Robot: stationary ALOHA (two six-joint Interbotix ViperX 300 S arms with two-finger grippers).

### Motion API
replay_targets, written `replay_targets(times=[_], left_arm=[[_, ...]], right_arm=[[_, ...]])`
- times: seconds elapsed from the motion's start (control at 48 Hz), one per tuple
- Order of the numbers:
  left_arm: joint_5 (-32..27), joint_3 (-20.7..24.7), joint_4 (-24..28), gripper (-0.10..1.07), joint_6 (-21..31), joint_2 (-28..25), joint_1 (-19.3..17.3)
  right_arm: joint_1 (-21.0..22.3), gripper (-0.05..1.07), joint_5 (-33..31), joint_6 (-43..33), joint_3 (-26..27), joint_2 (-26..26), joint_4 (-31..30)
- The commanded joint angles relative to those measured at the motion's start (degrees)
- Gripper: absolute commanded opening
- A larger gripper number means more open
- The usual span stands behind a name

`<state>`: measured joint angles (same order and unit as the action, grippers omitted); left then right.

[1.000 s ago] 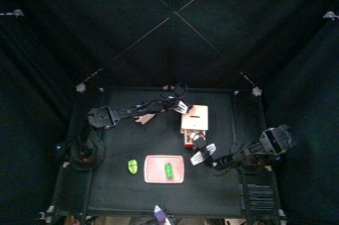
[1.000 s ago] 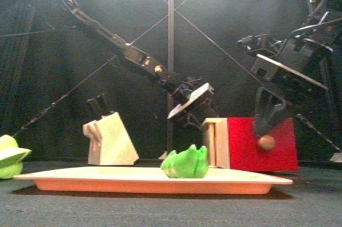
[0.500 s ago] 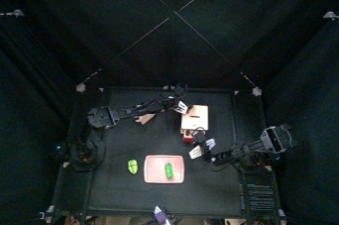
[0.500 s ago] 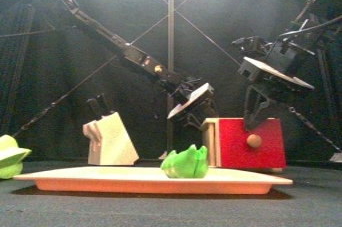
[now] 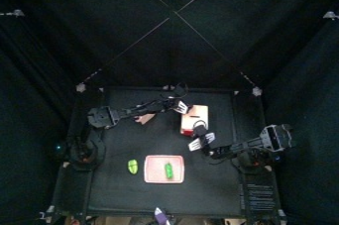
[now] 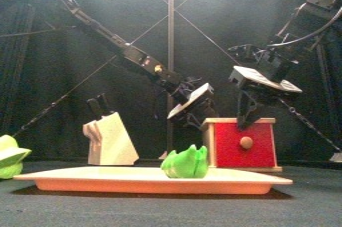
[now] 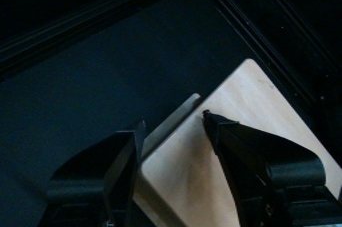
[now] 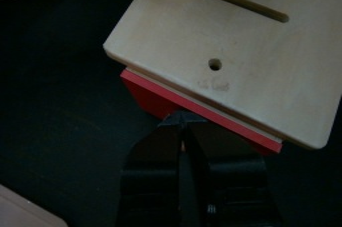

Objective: Grab pea

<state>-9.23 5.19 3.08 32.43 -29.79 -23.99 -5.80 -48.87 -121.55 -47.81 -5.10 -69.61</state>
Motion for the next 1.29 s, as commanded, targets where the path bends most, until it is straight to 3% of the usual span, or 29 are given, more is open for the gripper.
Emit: replay_targets(times=[0.0, 0.417, 0.833, 1.0, 1.271], left_arm=[[-0.1, 1.0, 0.0, 0.86, -0.2, 0.8, 0.4], [1.2, 0.3, 0.1, 0.86, -0.2, 2.6, 0.4], [3.9, -0.7, 5.5, 0.86, -0.4, 9.0, 0.0], [3.9, -5.4, 11.1, 0.86, -0.4, 14.2, 1.0], [8.3, -16.8, 11.4, 0.86, -0.3, 22.7, 3.7]], right_arm=[[1.7, 0.39, 0.4, -0.2, 0.8, -1.1, -0.9], [2.3, 0.39, 1.9, -0.2, 1.1, -1.1, -1.1], [-2.8, 0.39, 1.6, -0.3, 1.7, -4.2, -2.5], [-4.9, 0.39, 1.2, -0.4, 1.7, -5.6, -3.2], [-9.6, 0.39, 1.5, -0.1, 2.7, -8.1, -1.9]])
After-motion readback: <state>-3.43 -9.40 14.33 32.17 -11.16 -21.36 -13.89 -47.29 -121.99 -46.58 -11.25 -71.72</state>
